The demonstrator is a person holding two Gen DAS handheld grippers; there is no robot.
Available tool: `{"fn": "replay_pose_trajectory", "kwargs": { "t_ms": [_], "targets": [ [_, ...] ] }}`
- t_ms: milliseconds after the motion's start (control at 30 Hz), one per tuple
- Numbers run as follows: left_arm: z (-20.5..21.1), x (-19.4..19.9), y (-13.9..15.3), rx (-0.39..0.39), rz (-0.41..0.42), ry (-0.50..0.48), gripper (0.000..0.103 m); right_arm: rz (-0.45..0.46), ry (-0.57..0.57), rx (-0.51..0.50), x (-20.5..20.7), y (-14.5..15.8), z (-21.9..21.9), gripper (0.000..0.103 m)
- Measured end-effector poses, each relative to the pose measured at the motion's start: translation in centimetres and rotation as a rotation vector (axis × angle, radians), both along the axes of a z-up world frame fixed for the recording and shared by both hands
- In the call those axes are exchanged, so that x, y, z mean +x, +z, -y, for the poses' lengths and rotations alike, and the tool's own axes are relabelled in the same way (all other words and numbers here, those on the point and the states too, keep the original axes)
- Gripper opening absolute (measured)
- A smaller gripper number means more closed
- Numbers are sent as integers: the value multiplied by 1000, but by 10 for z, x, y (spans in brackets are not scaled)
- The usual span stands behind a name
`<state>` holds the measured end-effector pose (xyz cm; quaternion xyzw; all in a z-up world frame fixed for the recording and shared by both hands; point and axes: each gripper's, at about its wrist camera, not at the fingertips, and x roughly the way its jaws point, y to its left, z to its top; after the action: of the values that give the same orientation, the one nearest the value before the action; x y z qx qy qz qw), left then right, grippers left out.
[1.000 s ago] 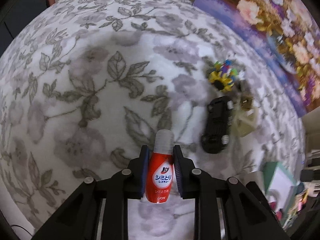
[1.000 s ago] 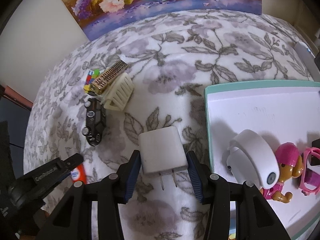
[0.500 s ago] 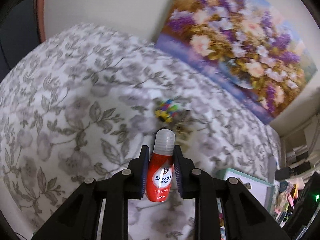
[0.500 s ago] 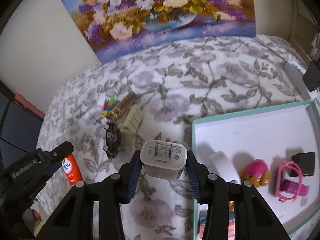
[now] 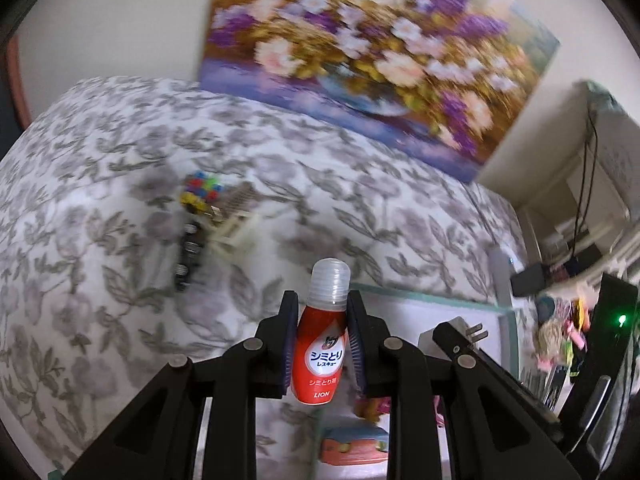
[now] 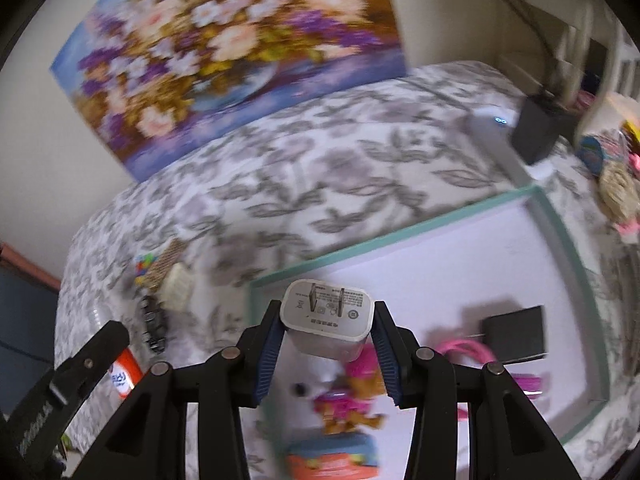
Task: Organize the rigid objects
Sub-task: 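Carry the bottle and charger plug over the white tray with both grippers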
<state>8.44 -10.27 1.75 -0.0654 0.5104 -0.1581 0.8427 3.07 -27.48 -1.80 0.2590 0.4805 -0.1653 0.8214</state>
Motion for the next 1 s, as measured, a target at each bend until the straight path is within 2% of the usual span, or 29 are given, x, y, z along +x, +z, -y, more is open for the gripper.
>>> {"fn": "replay_pose_trajectory", "kwargs": {
  "t_ms": [500,867,1000],
  "targets": [
    [94,-11,-25,20,16,-165,25,-55,-170,67,-35,-22,76,47],
    [99,-5,-49,39,-31,-178,25,-74,-193,102,-37,-32,86,47],
    [99,-5,-49,50,-23,-188,25,-80,-205,114,-39,-34,86,47]
  ]
}}
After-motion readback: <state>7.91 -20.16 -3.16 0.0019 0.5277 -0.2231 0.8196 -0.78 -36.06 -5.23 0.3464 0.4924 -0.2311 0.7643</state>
